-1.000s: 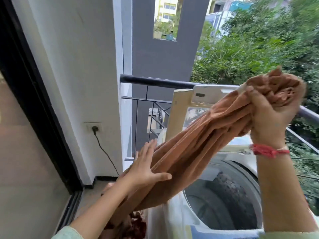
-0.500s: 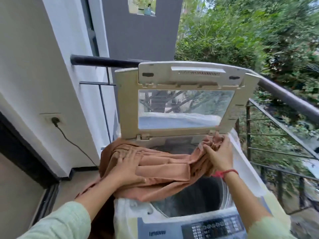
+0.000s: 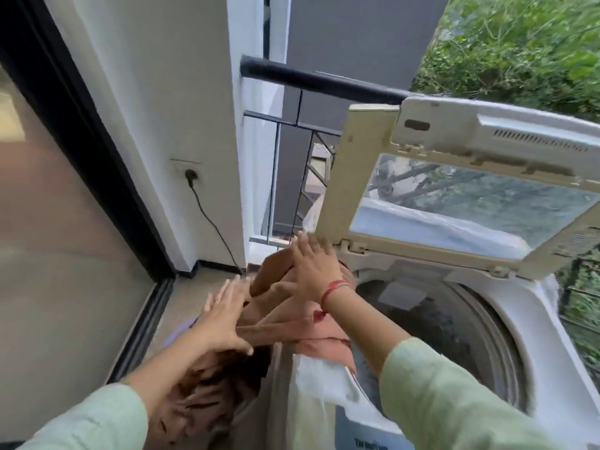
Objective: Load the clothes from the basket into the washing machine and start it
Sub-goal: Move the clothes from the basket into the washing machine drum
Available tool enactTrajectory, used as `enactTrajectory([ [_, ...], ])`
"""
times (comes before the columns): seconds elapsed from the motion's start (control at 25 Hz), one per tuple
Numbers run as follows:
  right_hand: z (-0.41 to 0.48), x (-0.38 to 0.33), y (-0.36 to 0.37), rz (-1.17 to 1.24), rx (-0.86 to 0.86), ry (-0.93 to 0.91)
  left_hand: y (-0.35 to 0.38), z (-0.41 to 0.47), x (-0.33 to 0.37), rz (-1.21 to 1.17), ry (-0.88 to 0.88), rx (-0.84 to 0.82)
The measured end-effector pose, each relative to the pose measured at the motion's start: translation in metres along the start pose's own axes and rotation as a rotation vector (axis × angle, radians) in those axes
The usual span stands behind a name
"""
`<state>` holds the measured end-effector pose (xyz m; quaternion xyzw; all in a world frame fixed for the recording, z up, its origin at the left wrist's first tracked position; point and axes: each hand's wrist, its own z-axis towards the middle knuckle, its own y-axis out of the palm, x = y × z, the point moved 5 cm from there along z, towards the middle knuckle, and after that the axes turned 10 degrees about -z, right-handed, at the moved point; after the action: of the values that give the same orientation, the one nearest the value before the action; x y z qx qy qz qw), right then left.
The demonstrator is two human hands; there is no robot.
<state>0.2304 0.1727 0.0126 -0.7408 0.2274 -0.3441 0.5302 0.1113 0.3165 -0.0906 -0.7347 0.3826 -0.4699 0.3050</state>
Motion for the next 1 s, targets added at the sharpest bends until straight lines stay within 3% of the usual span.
enactTrajectory([
  [0.08, 0.011, -0.019, 0.018, -0.125, -0.173, -0.035, 0.012, 0.011, -0.003, -0.024, 0.029, 0.011],
  [0.28, -0.017, -0.049, 0.054, -0.22, -0.378, -0.099, 0.026, 0.043, -0.004, 0.012, 0.011, -0.049],
  [0.4, -0.052, -0.064, 0.023, -0.235, -0.157, -0.107, 0.042, 0.044, 0.002, -0.083, -0.001, -0.154],
  [0.48, -0.052, -0.055, 0.005, -0.259, -0.032, -0.068, 0.046, 0.053, 0.011, -0.236, -0.004, -0.097],
  [0.6, -0.035, -0.038, 0.005, -0.269, -0.153, -0.038, 0.034, 0.074, 0.018, -0.261, -0.097, 0.092],
  [0.68, -0.015, -0.024, 0.016, -0.198, -0.222, 0.048, 0.022, 0.088, 0.027, -0.231, -0.116, 0.125],
  [0.76, -0.003, -0.019, 0.023, -0.144, -0.202, 0.059, 0.019, 0.092, 0.042, -0.278, -0.056, 0.079],
  [0.84, -0.007, -0.025, 0.017, -0.149, -0.078, -0.025, 0.025, 0.078, 0.05, -0.314, 0.014, 0.112],
  [1.0, -0.055, -0.001, -0.004, 0.211, 0.261, -0.138, -0.018, 0.021, 0.044, -0.387, -0.059, 0.562],
])
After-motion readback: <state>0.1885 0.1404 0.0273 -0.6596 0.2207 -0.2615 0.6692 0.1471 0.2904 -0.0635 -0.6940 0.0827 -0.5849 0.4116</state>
